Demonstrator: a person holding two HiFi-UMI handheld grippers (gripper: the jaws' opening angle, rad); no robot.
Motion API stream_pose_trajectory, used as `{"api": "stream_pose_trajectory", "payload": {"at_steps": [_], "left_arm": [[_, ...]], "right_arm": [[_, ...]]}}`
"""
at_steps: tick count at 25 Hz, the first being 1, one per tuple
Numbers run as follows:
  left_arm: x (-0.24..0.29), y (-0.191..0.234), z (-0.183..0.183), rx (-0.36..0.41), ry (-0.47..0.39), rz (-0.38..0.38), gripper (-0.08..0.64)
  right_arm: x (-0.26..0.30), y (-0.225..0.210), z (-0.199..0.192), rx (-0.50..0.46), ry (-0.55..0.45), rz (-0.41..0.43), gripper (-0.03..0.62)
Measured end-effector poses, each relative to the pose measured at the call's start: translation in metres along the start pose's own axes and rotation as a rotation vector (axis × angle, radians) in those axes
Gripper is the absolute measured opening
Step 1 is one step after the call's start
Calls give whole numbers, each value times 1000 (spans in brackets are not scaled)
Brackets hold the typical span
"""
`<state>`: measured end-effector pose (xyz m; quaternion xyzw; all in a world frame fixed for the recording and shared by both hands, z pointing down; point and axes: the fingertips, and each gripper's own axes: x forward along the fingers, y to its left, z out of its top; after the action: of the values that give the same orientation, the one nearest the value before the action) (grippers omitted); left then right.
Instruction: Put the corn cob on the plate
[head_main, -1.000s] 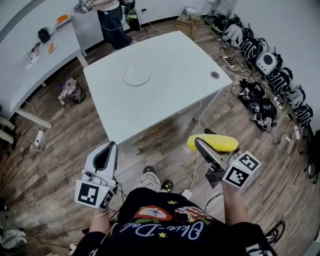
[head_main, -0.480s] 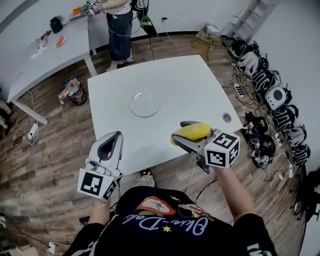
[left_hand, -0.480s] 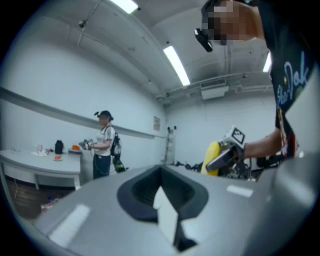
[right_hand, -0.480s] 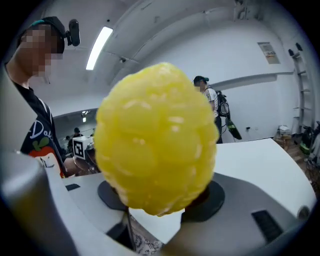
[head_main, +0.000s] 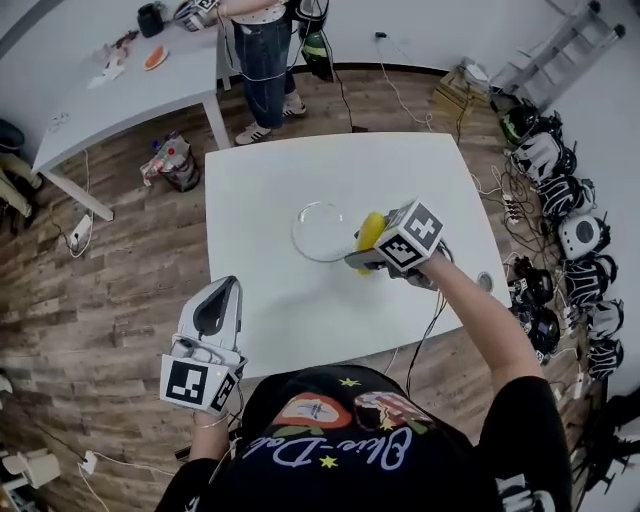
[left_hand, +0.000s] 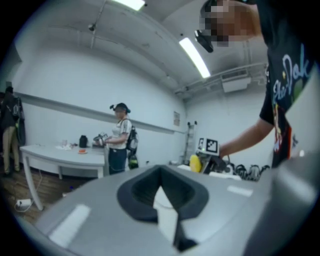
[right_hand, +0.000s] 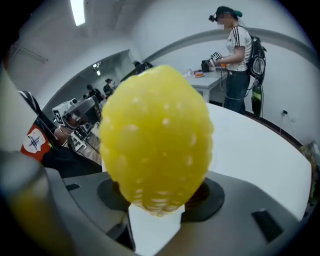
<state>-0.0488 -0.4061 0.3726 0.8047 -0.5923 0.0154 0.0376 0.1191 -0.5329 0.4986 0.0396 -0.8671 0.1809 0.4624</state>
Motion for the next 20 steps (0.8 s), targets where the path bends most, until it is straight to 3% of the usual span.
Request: {"api": "stream_pose_trajectory", "payload": {"at_steps": [4, 9, 20], "left_arm": [[-11, 19, 2, -29, -5, 113, -14], [-22, 33, 0, -67, -15, 229, -14], [-33, 50, -2, -73, 11, 315, -14]], "right_arm": [[16, -29, 12, -57, 221, 51, 253], [43, -51, 21, -203, 454, 58, 253], [99, -58, 23, -331, 576, 49, 253]]}}
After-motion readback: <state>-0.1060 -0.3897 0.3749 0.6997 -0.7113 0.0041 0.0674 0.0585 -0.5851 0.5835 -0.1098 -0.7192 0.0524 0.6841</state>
